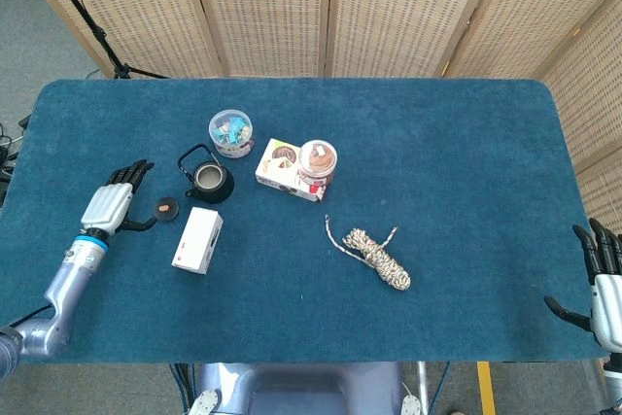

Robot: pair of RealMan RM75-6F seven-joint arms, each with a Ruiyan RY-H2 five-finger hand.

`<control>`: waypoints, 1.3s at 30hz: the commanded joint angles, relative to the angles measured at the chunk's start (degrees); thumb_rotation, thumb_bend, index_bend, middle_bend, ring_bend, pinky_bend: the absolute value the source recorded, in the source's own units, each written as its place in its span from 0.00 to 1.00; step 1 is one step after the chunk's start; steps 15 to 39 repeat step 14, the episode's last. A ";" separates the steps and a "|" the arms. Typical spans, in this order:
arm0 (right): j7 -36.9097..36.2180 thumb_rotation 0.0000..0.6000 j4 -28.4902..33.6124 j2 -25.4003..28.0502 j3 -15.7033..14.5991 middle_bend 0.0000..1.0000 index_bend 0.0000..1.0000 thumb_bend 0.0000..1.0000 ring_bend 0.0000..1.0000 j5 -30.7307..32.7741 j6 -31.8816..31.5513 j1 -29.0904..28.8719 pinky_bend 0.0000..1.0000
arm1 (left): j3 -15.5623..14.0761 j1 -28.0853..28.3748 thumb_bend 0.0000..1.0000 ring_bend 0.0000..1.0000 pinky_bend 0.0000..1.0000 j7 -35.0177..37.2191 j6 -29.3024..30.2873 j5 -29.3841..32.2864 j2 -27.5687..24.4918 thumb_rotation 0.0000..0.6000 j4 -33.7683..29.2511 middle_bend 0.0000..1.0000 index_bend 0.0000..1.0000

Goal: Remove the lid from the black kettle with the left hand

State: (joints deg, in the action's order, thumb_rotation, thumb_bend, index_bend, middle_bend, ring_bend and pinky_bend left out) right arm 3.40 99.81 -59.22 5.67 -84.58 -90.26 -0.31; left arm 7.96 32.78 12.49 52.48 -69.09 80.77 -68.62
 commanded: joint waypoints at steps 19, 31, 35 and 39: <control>1.59 1.00 -1.44 -1.61 -1.22 0.00 0.00 0.00 0.00 -3.67 -0.67 -0.21 0.00 | -7.01 -21.96 0.13 0.00 0.00 -7.92 31.82 -7.85 -13.04 1.00 -16.45 0.00 0.00; 1.59 1.00 -1.44 -1.61 -1.22 0.00 0.00 0.00 0.00 -3.67 -0.67 -0.21 0.00 | -7.01 -21.96 0.13 0.00 0.00 -7.92 31.82 -7.85 -13.04 1.00 -16.45 0.00 0.00; 1.59 1.00 -1.44 -1.61 -1.22 0.00 0.00 0.00 0.00 -3.67 -0.67 -0.21 0.00 | -7.01 -21.96 0.13 0.00 0.00 -7.92 31.82 -7.85 -13.04 1.00 -16.45 0.00 0.00; 1.59 1.00 -1.44 -1.61 -1.22 0.00 0.00 0.00 0.00 -3.67 -0.67 -0.21 0.00 | -7.01 -21.96 0.13 0.00 0.00 -7.92 31.82 -7.85 -13.04 1.00 -16.45 0.00 0.00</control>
